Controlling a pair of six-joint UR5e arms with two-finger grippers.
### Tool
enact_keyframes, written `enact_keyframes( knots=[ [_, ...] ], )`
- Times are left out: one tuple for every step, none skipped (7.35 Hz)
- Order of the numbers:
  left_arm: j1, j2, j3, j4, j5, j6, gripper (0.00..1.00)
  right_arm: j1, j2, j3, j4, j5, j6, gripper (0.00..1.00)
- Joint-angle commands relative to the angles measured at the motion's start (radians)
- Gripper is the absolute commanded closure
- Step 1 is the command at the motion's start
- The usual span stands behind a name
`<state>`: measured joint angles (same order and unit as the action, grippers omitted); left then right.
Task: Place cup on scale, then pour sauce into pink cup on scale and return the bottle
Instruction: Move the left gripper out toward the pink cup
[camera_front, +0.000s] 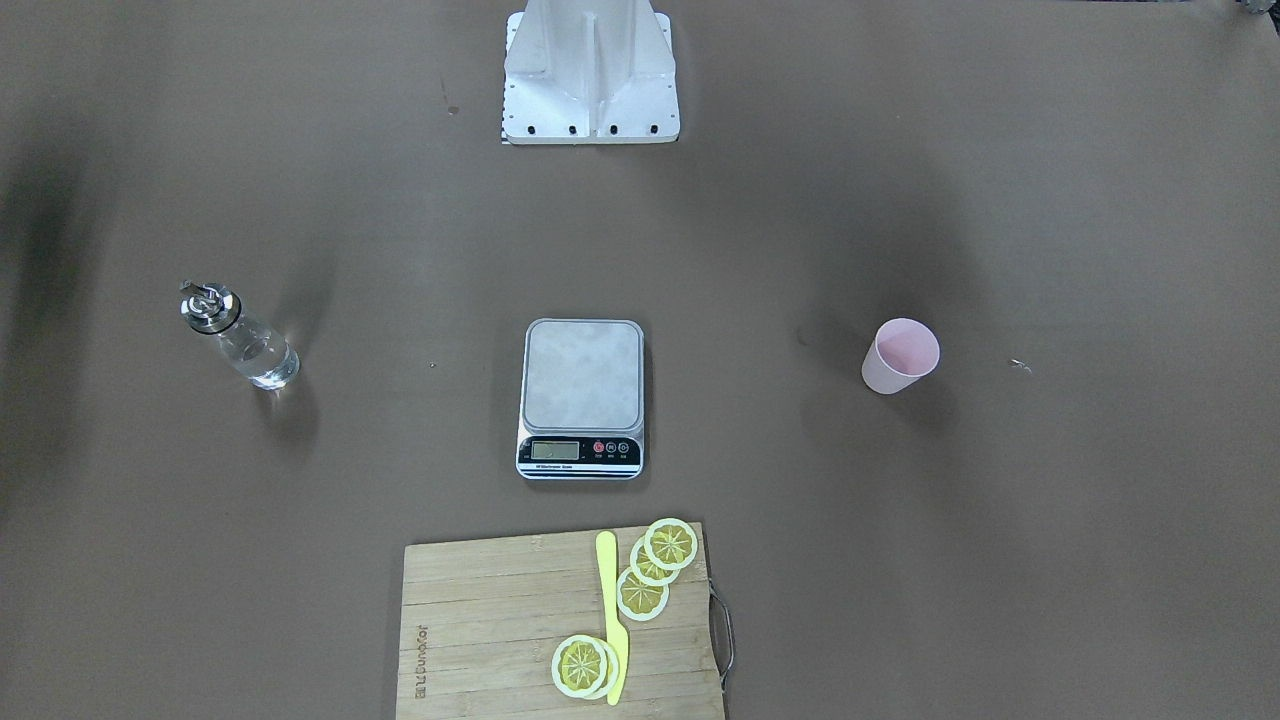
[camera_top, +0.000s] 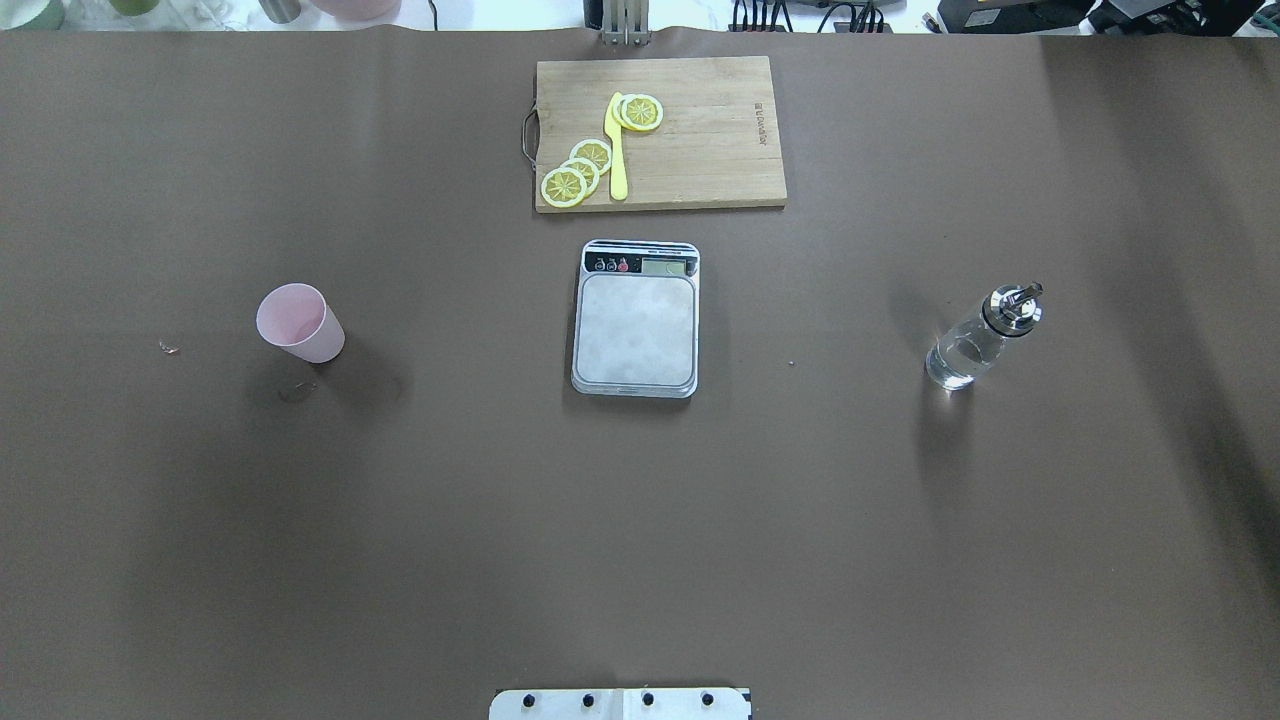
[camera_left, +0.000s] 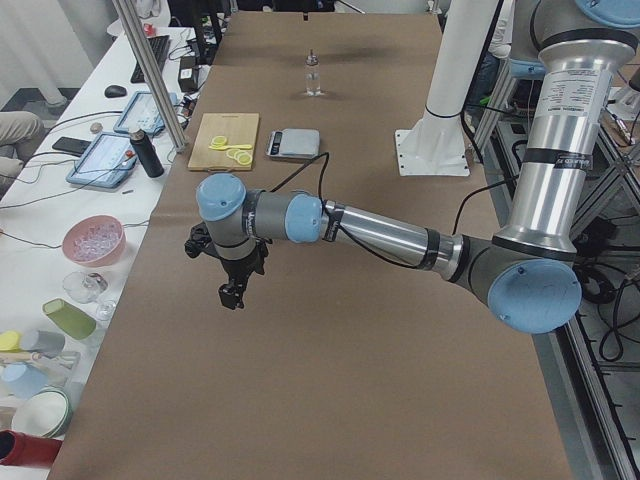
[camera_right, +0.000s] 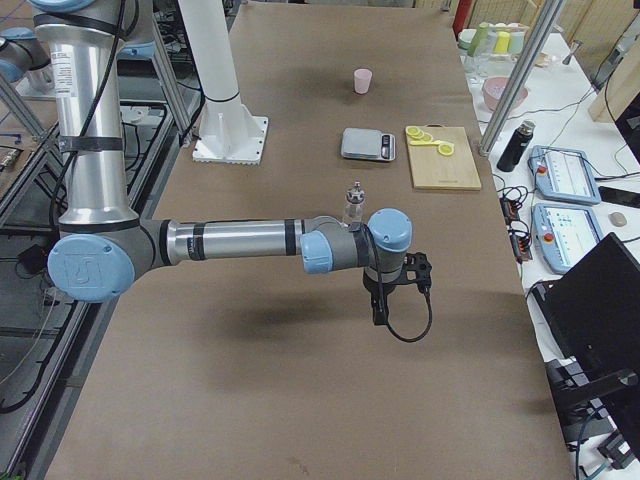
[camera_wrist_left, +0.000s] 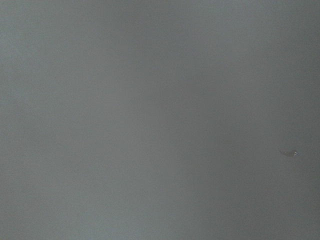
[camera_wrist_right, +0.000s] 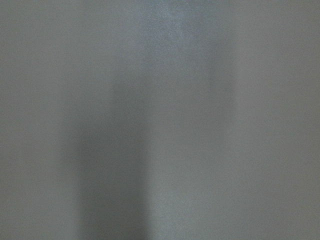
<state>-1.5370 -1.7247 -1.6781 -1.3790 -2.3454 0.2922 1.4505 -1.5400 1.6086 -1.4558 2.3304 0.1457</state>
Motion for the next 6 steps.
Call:
enact_keyframes(
  knots=[
    [0.001, -0.004, -0.003, -0.011, 0.000, -0.004, 0.02, 0.001, 0.000, -0.001, 0.000, 0.000, 0.000, 0.00],
    [0.006, -0.019, -0.002, -0.015, 0.000, -0.021, 0.02, 0.001, -0.002, -0.001, 0.000, 0.000, 0.000, 0.00],
    [0.032, -0.089, 0.001, -0.015, 0.003, -0.121, 0.02, -0.001, 0.000, -0.004, 0.000, 0.000, 0.000, 0.00],
    [0.058, -0.098, -0.053, -0.011, 0.002, -0.160, 0.00, -0.001, 0.000, -0.004, 0.000, 0.001, 0.000, 0.00],
    [0.133, -0.102, -0.087, -0.008, -0.002, -0.221, 0.00, -0.001, -0.002, -0.004, 0.003, 0.000, 0.000, 0.00],
    [0.203, -0.125, -0.121, -0.017, 0.000, -0.361, 0.00, -0.001, -0.002, -0.004, 0.008, 0.000, 0.000, 0.00]
  ],
)
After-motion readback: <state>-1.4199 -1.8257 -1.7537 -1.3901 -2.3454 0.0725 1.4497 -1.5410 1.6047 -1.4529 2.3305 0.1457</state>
